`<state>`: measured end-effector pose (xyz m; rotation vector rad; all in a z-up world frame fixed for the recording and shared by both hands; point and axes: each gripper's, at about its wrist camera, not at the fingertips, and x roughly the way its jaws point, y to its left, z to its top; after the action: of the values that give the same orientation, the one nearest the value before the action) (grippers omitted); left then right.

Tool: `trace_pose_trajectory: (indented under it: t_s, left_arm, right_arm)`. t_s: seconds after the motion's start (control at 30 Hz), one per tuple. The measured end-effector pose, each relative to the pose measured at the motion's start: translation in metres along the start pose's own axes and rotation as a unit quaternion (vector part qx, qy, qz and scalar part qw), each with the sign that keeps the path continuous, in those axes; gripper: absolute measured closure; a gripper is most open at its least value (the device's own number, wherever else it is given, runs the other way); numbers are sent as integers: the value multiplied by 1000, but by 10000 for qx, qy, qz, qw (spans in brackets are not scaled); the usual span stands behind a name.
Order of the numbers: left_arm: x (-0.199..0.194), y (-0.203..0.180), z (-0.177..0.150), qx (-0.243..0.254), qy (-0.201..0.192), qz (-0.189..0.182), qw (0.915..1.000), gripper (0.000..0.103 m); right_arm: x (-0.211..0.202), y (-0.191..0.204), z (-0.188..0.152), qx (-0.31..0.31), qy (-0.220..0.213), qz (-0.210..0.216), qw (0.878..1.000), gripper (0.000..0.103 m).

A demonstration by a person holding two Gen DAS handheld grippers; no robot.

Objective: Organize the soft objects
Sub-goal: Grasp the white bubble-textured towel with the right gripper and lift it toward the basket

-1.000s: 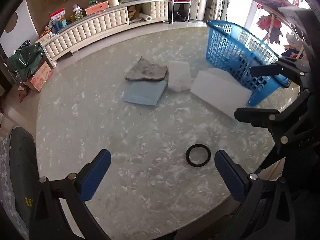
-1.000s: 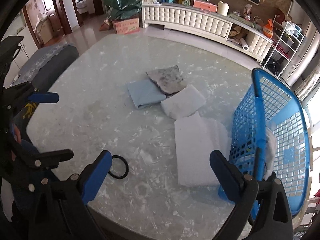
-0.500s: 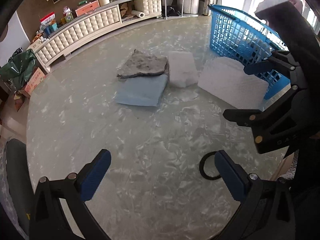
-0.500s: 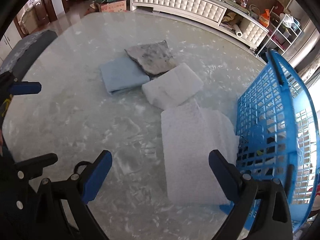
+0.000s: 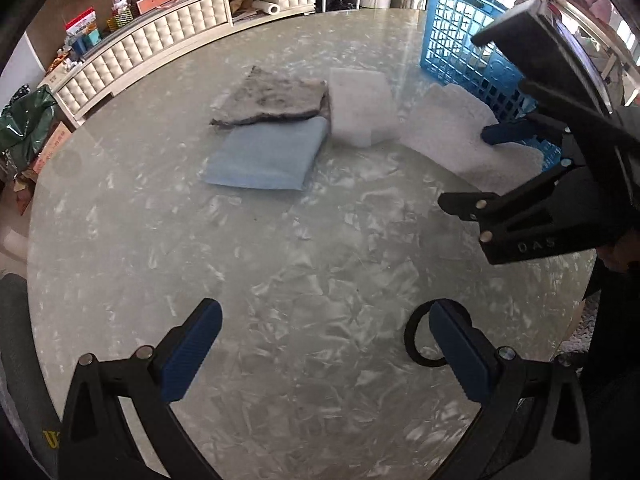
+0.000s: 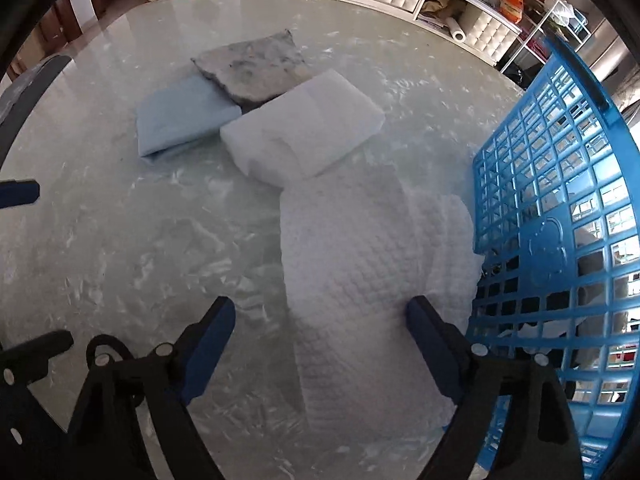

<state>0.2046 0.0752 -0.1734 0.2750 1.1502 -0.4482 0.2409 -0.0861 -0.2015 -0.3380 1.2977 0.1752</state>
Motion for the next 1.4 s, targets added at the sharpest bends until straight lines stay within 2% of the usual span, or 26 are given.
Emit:
trace_pose_trajectory:
  t_s: [0.1, 0.17, 0.2, 0.33, 0.43, 0.5, 0.73, 0.77, 0.8, 0.9, 0.93, 1.03, 1.1, 1.27, 1.4]
  left_arm:
    - [3, -3, 0, 39, 41, -98, 9999, 0]
    - [8, -5, 0, 71, 98, -175, 9998, 0]
    - [9, -7, 0, 83, 112, -222, 9997, 0]
    - [14, -14, 2, 203, 160, -341, 9991, 2]
    - [16, -21, 2, 299, 197, -487, 9982, 12]
    - [19, -26, 2, 357, 235, -564, 9975, 21]
    - [28, -34, -1, 482, 392, -737, 9953, 38]
    - [31, -36, -1, 508, 429, -737, 9951, 52]
    - [32, -39, -1, 571, 419, -687, 9951, 61]
    - [31, -44, -2, 704, 430, -505, 9953, 75]
    - [30, -46, -1, 705, 445, -502, 9953, 78]
    - [30, -49, -2, 692, 475, -528, 9951, 94]
    - [30, -50, -2, 691, 507, -548, 9948, 98]
    - [29, -52, -6, 599, 541, -599, 9949, 99]
    - [24, -53, -8, 490, 479, -446, 9967, 99]
  right_arm:
    - [-3, -5, -1, 113, -8, -12, 9999, 30]
    - [-7, -10, -3, 191, -30, -84, 9998, 44]
    - [-9, -14, -4, 232, -39, -152, 9996, 55]
    - [-12, -18, -10, 194, -134, -132, 9996, 63]
    - [-14, -17, -15, 219, -192, -108, 9995, 69]
    - [-17, -18, -17, 241, -199, -59, 9995, 71]
    - [-27, -20, -22, 256, -209, 59, 9994, 73]
    - [-28, -19, -23, 263, -216, 59, 9994, 72]
    - [-28, -19, -23, 271, -224, 69, 9994, 72]
    - [-28, -21, -27, 272, -221, 85, 9994, 72]
    - [-30, -21, -29, 272, -216, 85, 9994, 73]
    - [-35, -18, -36, 290, -195, 112, 9993, 73]
    - [-40, -18, -39, 309, -176, 137, 9993, 74]
    - [-55, -16, -48, 310, -215, 217, 9991, 80]
    - [-71, -14, -61, 311, -277, 391, 9984, 87]
